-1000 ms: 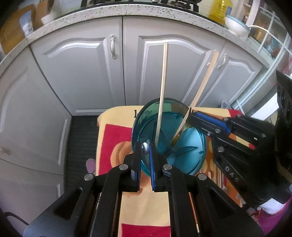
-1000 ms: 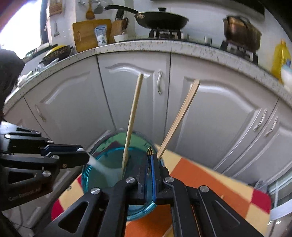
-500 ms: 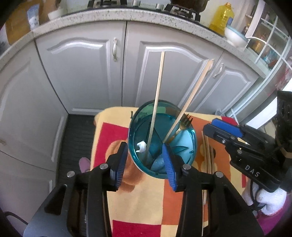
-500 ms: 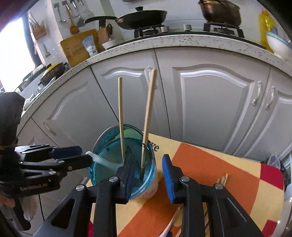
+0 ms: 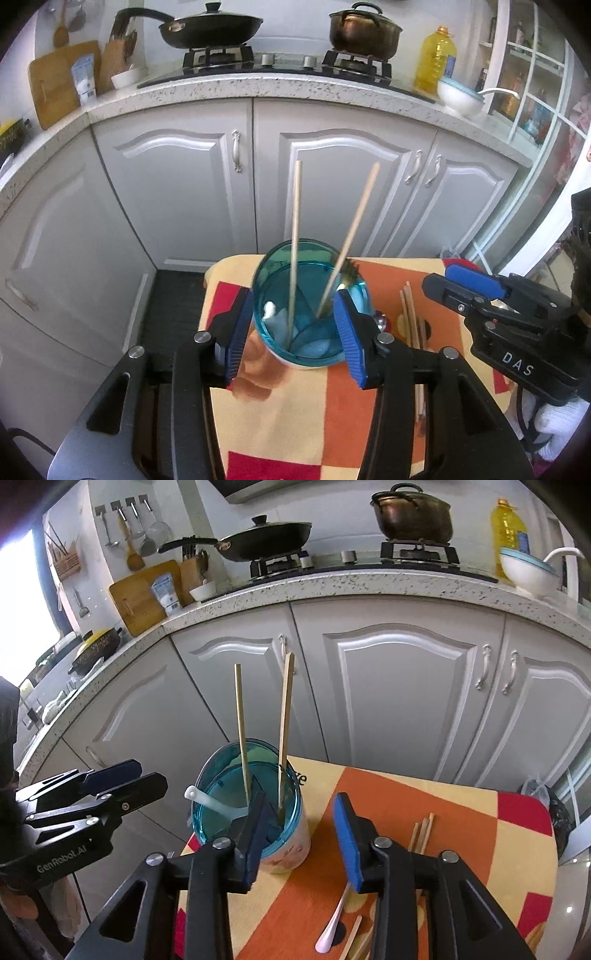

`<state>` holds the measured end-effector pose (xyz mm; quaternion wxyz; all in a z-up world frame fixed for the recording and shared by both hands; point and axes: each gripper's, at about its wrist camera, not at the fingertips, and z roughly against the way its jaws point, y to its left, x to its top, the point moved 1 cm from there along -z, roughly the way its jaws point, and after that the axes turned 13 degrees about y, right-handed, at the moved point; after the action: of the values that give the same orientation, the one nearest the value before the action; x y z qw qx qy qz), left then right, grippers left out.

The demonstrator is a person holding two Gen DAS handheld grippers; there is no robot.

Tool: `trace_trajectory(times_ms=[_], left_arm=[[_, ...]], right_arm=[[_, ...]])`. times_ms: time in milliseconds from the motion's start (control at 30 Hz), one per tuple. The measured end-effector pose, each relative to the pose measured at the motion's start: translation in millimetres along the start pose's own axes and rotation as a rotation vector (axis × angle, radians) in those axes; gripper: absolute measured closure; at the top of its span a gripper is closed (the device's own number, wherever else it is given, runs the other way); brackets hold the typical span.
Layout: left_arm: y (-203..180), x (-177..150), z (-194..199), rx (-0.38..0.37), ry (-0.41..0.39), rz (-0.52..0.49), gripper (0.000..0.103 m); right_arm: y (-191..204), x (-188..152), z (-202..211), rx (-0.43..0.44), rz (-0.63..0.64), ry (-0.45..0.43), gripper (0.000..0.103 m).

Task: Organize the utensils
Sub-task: 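Withdraw both open tools from the cup back over the cloth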

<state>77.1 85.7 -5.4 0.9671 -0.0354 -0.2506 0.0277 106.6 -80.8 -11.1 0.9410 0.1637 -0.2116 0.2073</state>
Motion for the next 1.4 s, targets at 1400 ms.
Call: trace_trajectory(times_ms=[1400], left_arm=[[-94, -20, 31, -0.138, -0.072, -0.081, 0.05]], right_arm=[[-55, -71, 116, -0.209, -0.216, -0.135, 0.042]])
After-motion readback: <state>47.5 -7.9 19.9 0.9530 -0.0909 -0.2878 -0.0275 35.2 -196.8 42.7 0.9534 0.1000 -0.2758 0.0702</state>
